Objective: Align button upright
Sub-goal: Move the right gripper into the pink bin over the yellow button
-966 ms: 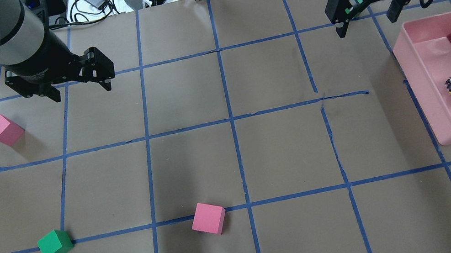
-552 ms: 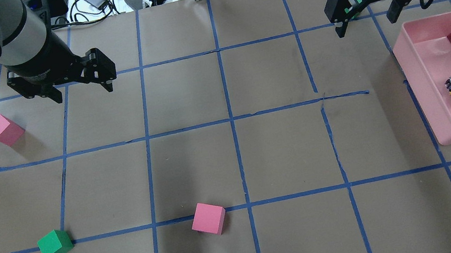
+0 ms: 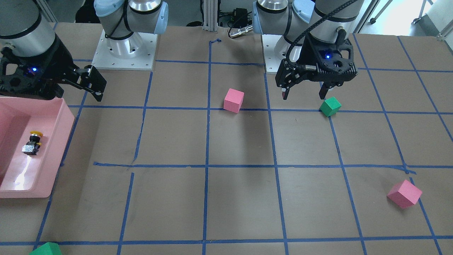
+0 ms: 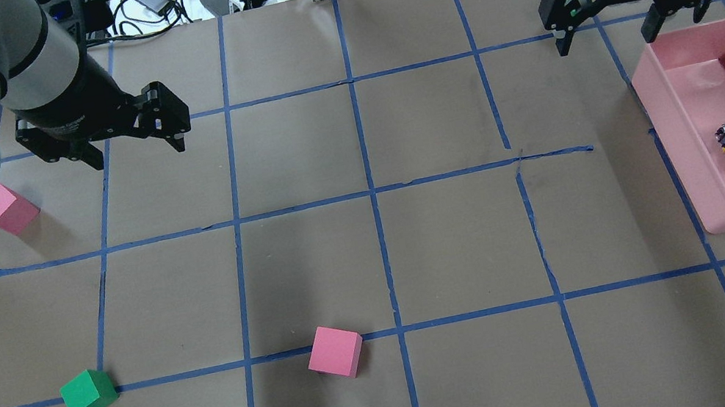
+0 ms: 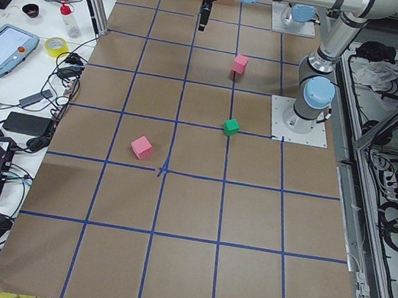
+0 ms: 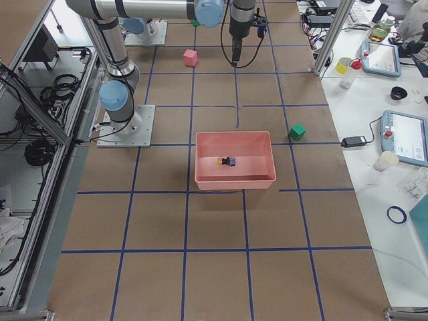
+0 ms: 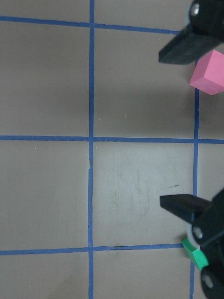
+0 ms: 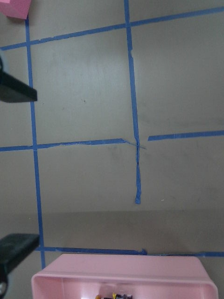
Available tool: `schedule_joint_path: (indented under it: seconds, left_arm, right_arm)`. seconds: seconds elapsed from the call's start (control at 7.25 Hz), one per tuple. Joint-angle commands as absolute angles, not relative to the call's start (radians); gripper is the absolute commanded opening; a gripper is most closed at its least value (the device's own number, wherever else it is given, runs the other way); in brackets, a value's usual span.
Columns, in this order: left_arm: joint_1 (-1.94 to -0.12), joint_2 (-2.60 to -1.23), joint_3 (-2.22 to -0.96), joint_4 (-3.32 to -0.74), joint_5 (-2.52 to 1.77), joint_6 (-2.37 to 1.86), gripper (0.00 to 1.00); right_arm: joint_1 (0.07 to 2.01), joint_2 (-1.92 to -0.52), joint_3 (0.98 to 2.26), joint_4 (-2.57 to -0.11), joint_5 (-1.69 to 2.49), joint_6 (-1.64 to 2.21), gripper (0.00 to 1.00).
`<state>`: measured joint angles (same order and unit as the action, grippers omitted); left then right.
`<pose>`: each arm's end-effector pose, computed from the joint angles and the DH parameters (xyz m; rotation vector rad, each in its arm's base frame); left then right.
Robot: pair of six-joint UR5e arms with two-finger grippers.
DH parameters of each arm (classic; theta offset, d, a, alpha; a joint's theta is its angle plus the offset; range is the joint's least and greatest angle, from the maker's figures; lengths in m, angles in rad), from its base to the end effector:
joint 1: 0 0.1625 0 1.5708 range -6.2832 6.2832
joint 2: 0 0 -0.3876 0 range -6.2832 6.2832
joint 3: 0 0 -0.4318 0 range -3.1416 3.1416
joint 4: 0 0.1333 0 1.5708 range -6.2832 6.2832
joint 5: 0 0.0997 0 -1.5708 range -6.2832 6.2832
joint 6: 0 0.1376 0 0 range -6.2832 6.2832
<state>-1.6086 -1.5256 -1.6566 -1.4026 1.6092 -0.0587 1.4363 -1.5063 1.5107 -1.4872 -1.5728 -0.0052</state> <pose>-0.1480 -0.5251 0.4085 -0.0362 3.1028 -0.2009 0.0589 -0.5569 0.4016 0.2024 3.1279 0.1379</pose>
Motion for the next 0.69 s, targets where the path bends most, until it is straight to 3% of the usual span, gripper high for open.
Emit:
schedule_joint_path:
  seconds: [0.0,0.28,0.55]
  left_arm:
    - [-1.611,-1.520,-1.658,-1.404,1.611,-0.058,1.00]
    - [-1.609,-1.536,-1.655,-1.401,1.606,-0.048,1.00]
    - [-1.588,-1.546,-1.655,-1.399,1.609,-0.041,1.00]
  right_arm:
    - [1.254,-1.494,1.566,-1.529,-1.566,-0.105,1.00]
    - [1.117,-1.433,1.627,-1.728,-1.571,-0.421,1.00]
    - [1.066,-1.343,1.689,-1.892,-1.589,-0.501,1.00]
